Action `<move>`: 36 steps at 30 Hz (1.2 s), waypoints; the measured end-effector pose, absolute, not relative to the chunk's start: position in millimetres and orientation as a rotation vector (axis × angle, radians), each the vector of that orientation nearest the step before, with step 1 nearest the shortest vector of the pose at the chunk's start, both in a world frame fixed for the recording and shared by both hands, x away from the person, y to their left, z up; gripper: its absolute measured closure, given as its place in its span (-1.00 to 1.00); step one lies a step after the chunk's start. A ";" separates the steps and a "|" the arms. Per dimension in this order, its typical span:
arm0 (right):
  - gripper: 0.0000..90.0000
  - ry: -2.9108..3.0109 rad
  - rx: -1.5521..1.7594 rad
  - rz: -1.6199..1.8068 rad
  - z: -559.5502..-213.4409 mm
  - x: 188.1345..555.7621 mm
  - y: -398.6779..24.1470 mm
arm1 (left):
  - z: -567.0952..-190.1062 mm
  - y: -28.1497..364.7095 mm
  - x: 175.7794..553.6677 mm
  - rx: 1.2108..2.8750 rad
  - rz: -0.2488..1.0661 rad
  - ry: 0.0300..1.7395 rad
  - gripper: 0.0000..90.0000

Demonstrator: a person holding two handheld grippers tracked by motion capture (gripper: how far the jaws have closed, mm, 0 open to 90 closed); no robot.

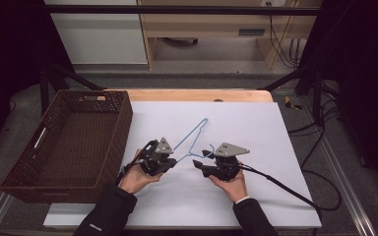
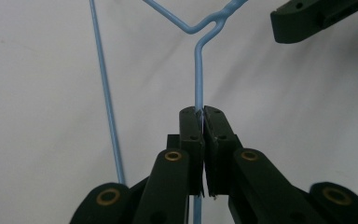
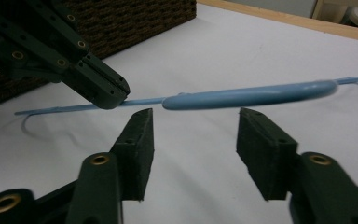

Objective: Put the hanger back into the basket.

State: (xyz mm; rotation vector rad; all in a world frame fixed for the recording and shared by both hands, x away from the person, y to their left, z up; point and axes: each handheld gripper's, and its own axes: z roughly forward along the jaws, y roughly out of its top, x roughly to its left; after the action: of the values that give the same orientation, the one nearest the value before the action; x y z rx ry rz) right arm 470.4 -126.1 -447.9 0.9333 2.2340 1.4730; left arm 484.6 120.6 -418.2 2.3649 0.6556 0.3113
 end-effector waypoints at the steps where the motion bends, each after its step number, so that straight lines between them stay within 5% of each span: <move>1: 0.13 2.232 0.934 1.480 -447.8 470.6 -126.1 | -418.2 120.7 484.6 2.365 0.310 0.656 0.94; 18: 0.85 2.249 0.882 1.496 -448.8 471.8 -120.4 | -419.5 118.8 483.9 2.375 0.305 0.648 0.94; 36: 0.89 2.230 0.876 1.477 -449.4 469.4 -118.6 | -419.8 119.0 484.5 2.374 0.291 0.649 0.93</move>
State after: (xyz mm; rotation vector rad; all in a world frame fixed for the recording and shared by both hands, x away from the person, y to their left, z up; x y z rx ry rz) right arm 469.4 -118.6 -449.4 0.8763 2.2304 1.4772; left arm 484.5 119.0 -419.8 2.3742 0.6491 0.2911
